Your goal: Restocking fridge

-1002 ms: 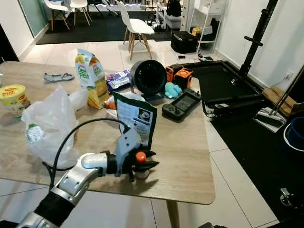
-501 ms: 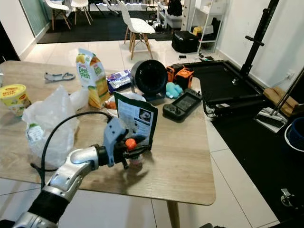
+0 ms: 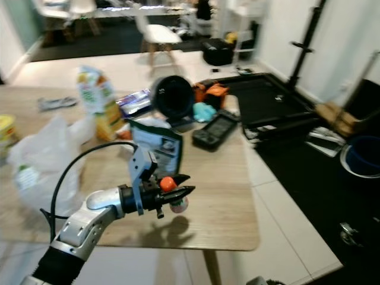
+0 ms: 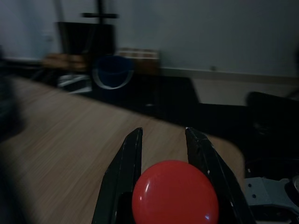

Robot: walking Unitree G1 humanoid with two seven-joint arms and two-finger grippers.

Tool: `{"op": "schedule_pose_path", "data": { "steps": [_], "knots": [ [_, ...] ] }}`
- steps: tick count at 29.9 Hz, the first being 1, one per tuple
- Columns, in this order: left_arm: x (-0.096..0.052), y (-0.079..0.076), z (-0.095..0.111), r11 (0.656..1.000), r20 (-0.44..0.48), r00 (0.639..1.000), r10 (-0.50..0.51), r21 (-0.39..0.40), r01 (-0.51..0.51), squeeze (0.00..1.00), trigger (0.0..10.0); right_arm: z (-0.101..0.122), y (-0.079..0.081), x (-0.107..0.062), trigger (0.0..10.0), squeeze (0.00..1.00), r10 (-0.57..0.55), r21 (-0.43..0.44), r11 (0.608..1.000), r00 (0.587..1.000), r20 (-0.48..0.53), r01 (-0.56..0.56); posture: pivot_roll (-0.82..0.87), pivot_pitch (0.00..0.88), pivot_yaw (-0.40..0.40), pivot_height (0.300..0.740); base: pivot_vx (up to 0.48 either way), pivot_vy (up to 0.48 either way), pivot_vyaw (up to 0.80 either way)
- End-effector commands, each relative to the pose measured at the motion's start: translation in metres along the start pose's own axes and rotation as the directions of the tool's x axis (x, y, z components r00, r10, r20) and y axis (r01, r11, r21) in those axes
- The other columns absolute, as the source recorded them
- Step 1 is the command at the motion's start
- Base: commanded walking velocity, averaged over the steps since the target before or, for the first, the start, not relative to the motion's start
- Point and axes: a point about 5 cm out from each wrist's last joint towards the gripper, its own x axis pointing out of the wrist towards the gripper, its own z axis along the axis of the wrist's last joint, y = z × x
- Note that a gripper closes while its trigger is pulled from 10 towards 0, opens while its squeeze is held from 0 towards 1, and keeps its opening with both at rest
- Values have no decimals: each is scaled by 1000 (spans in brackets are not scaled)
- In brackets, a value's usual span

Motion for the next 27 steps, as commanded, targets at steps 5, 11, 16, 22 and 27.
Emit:
{"op": "schedule_pose_path", "data": {
  "steps": [5, 11, 16, 22, 27],
  "knots": [
    [8, -9, -4, 999, -17, 999, -46, -17, 46, 0, 10000, 1, -2, 0, 10000, 0, -9, 8, 1000, 1000, 0, 9, 82, 0, -4, 740, 0, 0, -320],
    [11, -12, -7, 998, -32, 998, -56, -20, 55, 0, 10000, 2, -2, 0, 10000, 0, -6, 14, 1000, 1000, 4, 6, 83, 0, -2, 740, 0, 0, -267],
    [12, -12, -9, 999, -48, 997, -54, -13, 53, 0, 10000, 2, -1, 0, 10000, 0, -3, 16, 1000, 1000, 3, 3, 84, 0, -1, 740, 0, 0, -800],
    [14, -13, -13, 999, -76, 996, -50, 10, 51, 0, 10000, 1, 0, 0, 10000, 0, -3, 17, 1000, 1000, 3, 2, 84, 0, 0, 740, 0, 0, -800],
    [16, -14, -15, 998, -88, 995, -55, 17, 56, 0, 10000, 2, 0, 0, 10000, 0, -2, 20, 1000, 1000, 4, 2, 81, 0, 0, 740, 0, 0, -800]
  ]
}}
